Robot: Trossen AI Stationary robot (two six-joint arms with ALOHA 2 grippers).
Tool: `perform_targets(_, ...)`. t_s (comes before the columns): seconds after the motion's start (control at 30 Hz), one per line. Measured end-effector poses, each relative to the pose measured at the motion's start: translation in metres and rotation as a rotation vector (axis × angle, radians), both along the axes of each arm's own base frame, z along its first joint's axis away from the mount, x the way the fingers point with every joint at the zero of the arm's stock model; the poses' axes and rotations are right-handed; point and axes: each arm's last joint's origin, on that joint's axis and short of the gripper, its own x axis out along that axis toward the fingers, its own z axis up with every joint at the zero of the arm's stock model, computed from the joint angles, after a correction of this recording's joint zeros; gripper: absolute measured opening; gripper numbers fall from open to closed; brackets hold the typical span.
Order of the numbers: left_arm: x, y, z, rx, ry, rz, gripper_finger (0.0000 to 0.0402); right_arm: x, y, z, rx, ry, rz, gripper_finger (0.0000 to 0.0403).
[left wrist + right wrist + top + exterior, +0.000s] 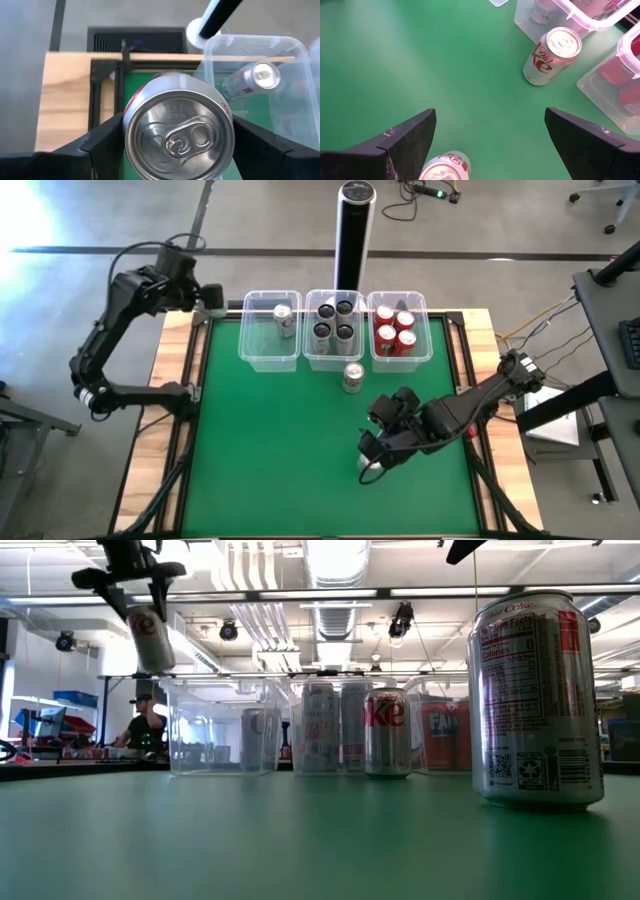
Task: Sort soda cans
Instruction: Put the silver soda can into the left transparent bin
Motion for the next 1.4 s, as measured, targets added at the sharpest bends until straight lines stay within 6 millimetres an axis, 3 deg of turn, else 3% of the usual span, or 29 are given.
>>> perform_targets(0.3,0.003,-0.010,0.030,0.106,-0.087,-0.069,0.0284,-0.001,0.000,0.002,-0.003,-0.009,-0.002,0.0368)
perform_targets(0.53,0.039,-0.010,0.031,0.114,-0.183,-0.247,0.0284,0.000,-0.002,0.002,-0.010,-0.012,-0.009,0.0368)
perform_targets(0.73,0.084,-0.005,0.010,0.030,-0.126,-0.371,0.0284,0.000,-0.004,0.002,-0.004,-0.019,-0.027,0.0368)
perform_targets(0.9,0.113,0.011,-0.016,-0.047,-0.017,-0.414,0.0284,0.001,-0.003,0.002,0.019,-0.037,-0.059,0.0368)
perform_targets(1.17,0.139,0.035,-0.055,-0.161,0.153,-0.503,0.0285,0.000,0.000,0.002,0.072,-0.058,-0.110,0.0368)
perform_targets(1.4,0.151,0.056,-0.084,-0.219,0.261,-0.453,0.0286,0.000,0.000,0.002,0.085,-0.067,-0.128,0.0368)
